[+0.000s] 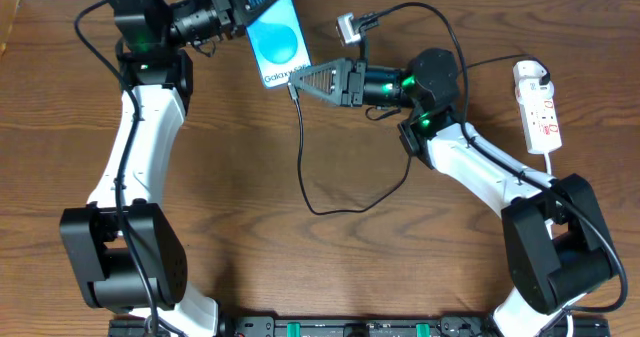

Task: Plug charger to phone and switch on socket
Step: 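Push the plug into the phone's bottom port with the right gripper, then open the right gripper and withdraw it to the right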

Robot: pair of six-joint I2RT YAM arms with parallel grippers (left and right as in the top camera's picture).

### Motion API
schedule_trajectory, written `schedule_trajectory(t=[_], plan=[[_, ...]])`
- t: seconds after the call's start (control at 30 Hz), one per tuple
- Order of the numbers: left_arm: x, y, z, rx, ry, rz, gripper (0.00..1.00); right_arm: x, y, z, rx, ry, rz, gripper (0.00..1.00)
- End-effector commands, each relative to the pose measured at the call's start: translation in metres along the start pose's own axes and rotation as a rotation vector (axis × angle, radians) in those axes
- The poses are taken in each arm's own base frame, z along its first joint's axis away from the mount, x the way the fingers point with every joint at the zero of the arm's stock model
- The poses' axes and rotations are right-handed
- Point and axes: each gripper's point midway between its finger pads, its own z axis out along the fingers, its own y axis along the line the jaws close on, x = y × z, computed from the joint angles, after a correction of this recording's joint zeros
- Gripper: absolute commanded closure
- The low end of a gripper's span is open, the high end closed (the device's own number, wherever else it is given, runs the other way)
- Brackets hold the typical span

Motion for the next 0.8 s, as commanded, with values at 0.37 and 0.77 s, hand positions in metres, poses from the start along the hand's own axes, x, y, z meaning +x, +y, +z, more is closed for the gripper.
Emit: schedule_trajectory(t=[0.37, 0.77], plan=[[0.005, -0.010, -0.006, 0.023, 0.047, 0.043, 0.93, -0.031, 0.020, -0.030, -0.026, -0.074, -0.138, 0.01], [0.005, -0.010, -0.007, 0.024, 0.052, 0.042, 0.92, -0.059, -0.055, -0.096, 0.219, -0.160, 0.078, 0.01]])
